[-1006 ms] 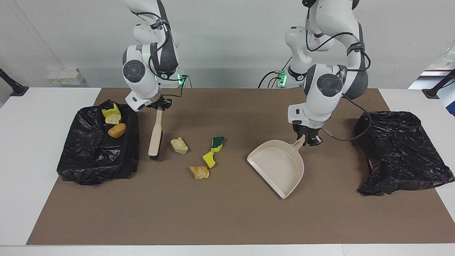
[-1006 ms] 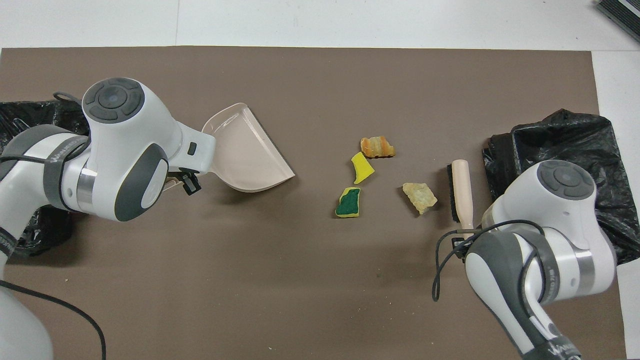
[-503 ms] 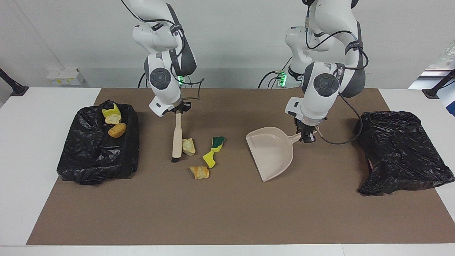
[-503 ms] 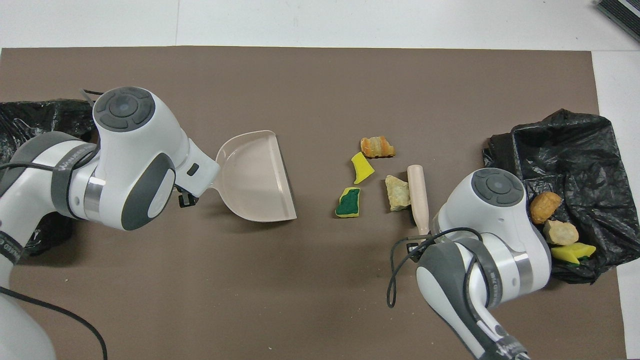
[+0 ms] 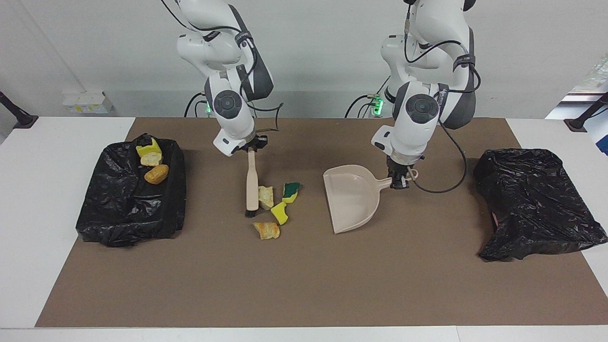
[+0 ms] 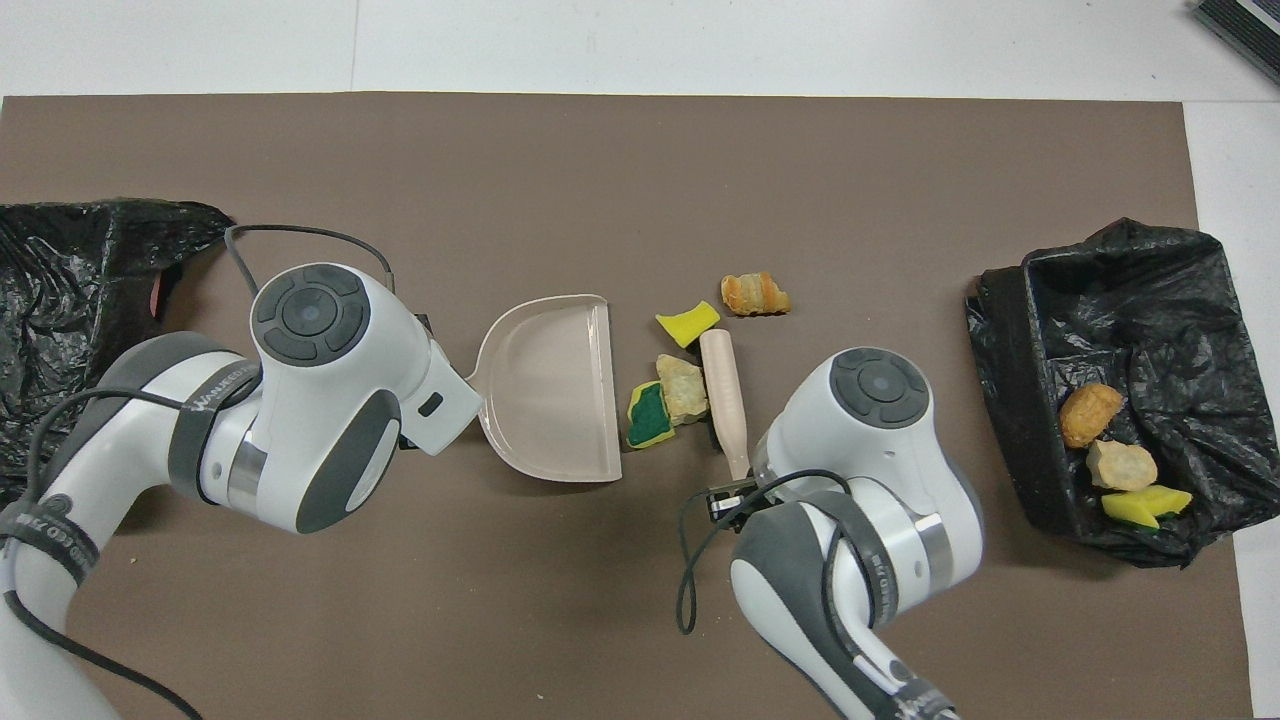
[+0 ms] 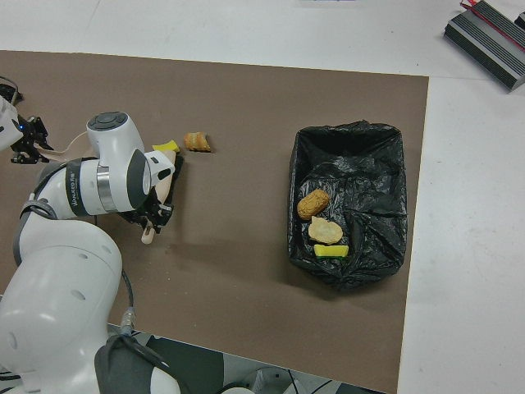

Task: Sweep and dump trash in bin
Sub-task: 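Sweep the crumbs and sponge pieces into the dustpan with the right gripper, then sweep the remaining bread and sponge into the dustpan with the right gripper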

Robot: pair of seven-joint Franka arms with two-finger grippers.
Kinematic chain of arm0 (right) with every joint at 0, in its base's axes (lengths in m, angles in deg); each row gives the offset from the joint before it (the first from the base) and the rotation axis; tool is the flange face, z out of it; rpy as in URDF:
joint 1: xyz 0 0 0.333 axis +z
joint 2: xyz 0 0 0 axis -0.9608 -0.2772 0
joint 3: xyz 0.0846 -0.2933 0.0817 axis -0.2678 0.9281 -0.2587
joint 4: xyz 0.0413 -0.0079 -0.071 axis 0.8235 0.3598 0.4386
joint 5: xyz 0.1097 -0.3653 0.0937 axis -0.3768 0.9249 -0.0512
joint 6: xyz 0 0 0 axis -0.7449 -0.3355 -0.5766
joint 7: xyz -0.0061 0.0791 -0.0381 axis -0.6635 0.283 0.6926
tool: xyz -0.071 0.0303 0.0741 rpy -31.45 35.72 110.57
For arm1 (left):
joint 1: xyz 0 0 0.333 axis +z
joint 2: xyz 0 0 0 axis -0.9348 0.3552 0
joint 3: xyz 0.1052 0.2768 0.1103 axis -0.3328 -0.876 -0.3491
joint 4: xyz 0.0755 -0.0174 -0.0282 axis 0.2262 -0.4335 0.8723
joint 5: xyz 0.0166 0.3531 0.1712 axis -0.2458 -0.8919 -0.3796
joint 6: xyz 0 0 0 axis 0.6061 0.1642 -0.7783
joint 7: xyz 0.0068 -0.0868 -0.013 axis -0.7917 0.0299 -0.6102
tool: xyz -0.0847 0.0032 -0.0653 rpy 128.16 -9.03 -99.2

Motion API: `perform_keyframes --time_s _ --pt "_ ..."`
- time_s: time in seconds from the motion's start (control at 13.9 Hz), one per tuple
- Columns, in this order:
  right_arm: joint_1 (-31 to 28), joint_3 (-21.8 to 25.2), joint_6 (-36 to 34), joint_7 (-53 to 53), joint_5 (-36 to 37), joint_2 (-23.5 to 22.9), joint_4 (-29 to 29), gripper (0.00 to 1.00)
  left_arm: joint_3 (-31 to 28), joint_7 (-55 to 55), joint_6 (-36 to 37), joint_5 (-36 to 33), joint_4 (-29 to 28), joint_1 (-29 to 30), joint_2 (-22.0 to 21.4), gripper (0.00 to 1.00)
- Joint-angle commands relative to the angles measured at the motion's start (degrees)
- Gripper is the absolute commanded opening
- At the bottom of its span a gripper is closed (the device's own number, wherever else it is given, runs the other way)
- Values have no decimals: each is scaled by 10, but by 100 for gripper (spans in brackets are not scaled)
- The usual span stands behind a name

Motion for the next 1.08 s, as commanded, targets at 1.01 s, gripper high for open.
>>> perform_keyframes --time_s 1.01 --pt "-32 7 -89 59 248 -113 -204 0 -8 -140 -48 -3 -45 -18 -20 0"
